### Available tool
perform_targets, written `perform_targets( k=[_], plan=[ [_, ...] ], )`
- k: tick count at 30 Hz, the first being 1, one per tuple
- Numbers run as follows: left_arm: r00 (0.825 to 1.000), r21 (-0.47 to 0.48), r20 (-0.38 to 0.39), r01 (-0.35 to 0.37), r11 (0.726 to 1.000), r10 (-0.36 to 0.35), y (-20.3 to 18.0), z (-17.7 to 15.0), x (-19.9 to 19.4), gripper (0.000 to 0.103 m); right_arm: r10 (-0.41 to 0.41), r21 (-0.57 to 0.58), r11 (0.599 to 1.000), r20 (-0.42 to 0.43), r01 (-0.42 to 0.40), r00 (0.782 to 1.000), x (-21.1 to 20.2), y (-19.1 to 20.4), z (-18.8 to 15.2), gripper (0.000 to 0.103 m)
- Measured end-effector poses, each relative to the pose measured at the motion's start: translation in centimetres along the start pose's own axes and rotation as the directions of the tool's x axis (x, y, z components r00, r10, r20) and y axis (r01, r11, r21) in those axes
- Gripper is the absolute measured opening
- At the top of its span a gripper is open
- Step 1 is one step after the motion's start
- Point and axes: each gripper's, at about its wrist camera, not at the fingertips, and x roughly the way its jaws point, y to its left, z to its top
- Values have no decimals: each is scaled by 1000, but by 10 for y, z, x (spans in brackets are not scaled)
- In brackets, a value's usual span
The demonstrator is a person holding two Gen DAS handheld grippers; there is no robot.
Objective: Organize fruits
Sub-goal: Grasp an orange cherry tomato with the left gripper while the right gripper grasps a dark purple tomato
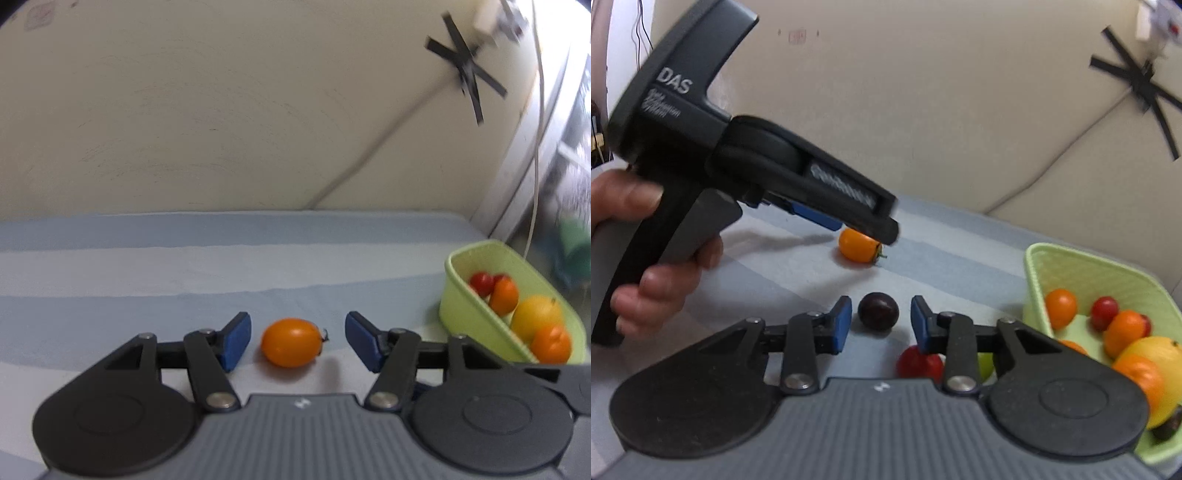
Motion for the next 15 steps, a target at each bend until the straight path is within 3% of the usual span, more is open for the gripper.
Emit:
perform_targets(
  k=[2, 6, 12, 15],
  plan=[
    [1000, 21, -8, -21, 1000, 21, -4, -5, 3, 36, 23, 9, 1000, -20, -23, 1000, 7, -4, 3, 27],
    [999, 36, -12, -46, 998, 46, -8, -15, -9, 35, 19, 24, 1000, -17, -19, 1000, 2, -4, 1, 26],
    [1000, 76, -10, 29, 997, -28, -27, -53, -65, 35, 23, 21, 999, 86, -25, 996, -55, 9, -23, 27],
    [998, 107, -24, 61, 992, -59, -43, -82, -90, 35, 14, 26, 1000, 91, -16, 996, -86, 14, -49, 27]
  ],
)
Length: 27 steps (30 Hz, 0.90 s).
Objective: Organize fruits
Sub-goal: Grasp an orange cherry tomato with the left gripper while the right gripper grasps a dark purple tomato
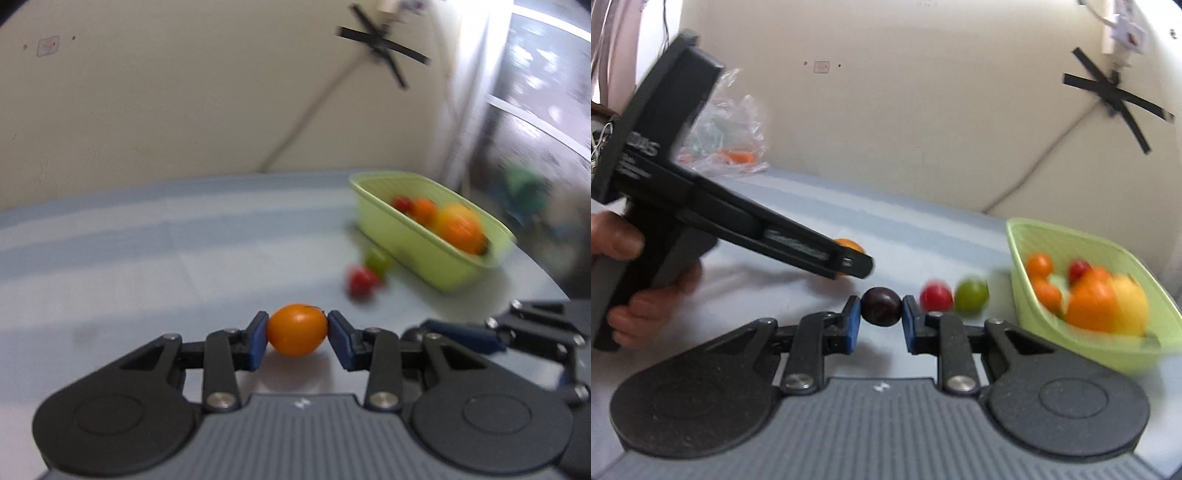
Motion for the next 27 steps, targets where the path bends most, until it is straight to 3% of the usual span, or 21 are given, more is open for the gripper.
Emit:
perform_targets(
  k=[5, 11, 16, 20, 27],
  plan=[
    [997, 33, -16, 73, 997, -72, -40, -28, -20, 36, -44, 67, 997, -50, 47, 998, -34, -4, -35, 27],
    [996, 84, -7, 94, 992, -94, -79, -42, -26, 36, -72, 145, 986, -50, 79, 996, -57, -15, -51, 27],
    [999, 110, -8, 54, 992, -54, -87, -47, -27, 41, -66, 150, 986, -43, 72, 997, -64, -11, -59, 28],
    [1000, 114, 18, 17, 993, -19, -86, -48, -39, 51, -57, 152, 986, -34, 62, 998, -70, -11, -65, 29],
    [1000, 138, 13, -17, 990, 16, -87, -57, -46, 49, -38, 160, 986, -23, 42, 999, -73, -13, -69, 30]
  ],
)
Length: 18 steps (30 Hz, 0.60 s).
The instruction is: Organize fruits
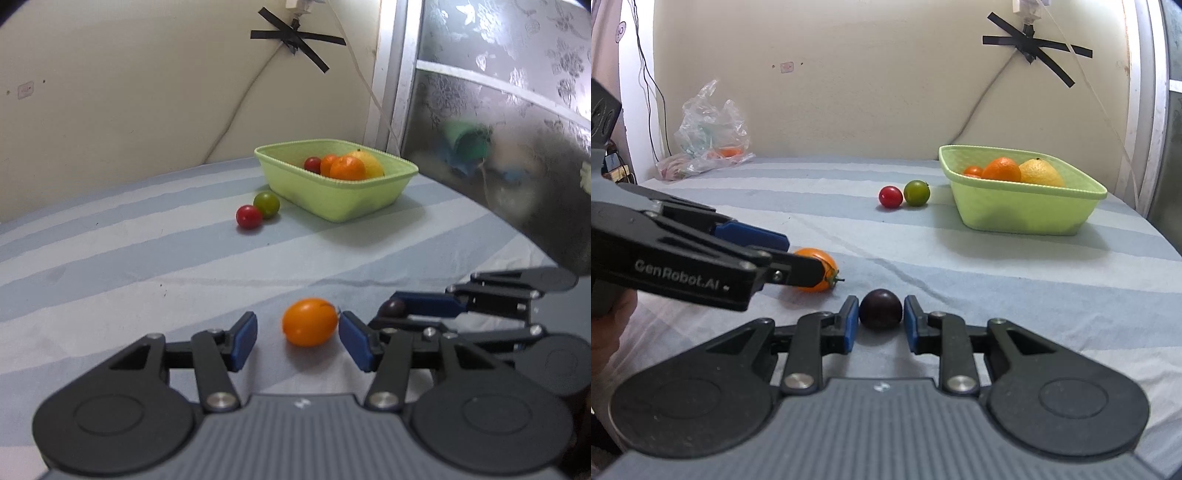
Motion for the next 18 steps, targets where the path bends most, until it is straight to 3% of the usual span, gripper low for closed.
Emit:
perform_targets(
  k=[9, 18],
  plan=[
    [1000, 0, -14, 18, 1000, -18, 0, 1, 10, 35, 11, -23, 1000, -3, -11, 1000, -4, -2, -3, 30],
    [998, -35, 6, 70, 997, -70, 5, 30, 19, 33, 17, -19, 1000, 13, -17, 1000, -7, -13, 0, 27]
  ],
)
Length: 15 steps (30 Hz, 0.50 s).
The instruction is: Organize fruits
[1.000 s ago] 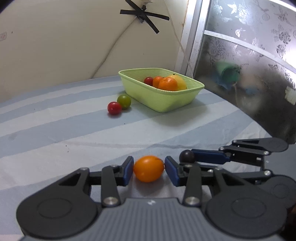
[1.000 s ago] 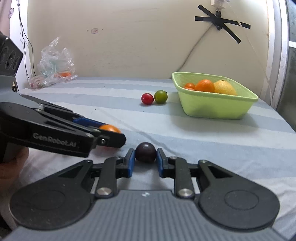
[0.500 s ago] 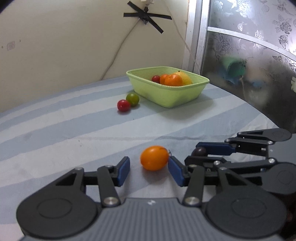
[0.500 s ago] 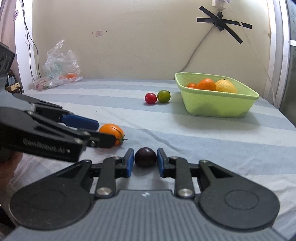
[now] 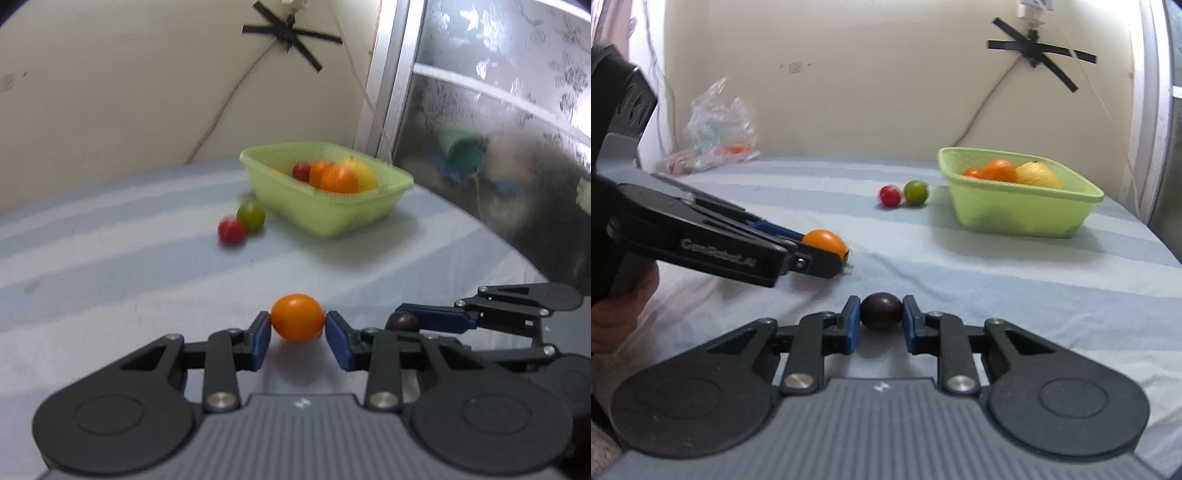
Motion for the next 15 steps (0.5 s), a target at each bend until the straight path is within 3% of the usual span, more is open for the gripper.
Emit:
perform_targets(
  k=[7, 10, 12, 15],
  plan=[
    [992, 38, 102, 68, 997, -72, 1, 82, 35, 30, -78, 111, 992, 148, 62, 986, 16, -55, 55, 27],
    [989, 22, 97, 108, 994, -110, 7, 113, 68, 30, -122, 142, 985, 185, 96, 975, 31, -74, 74, 27],
    [992, 1, 81, 97, 995, -96, 12, 127, 87, 29, -141, 150, 982, 196, 113, 970, 44, -82, 81, 27],
    [987, -43, 73, 145, 989, -141, 21, 133, 94, 29, -163, 167, 977, 185, 133, 969, 57, -93, 85, 27]
  ],
)
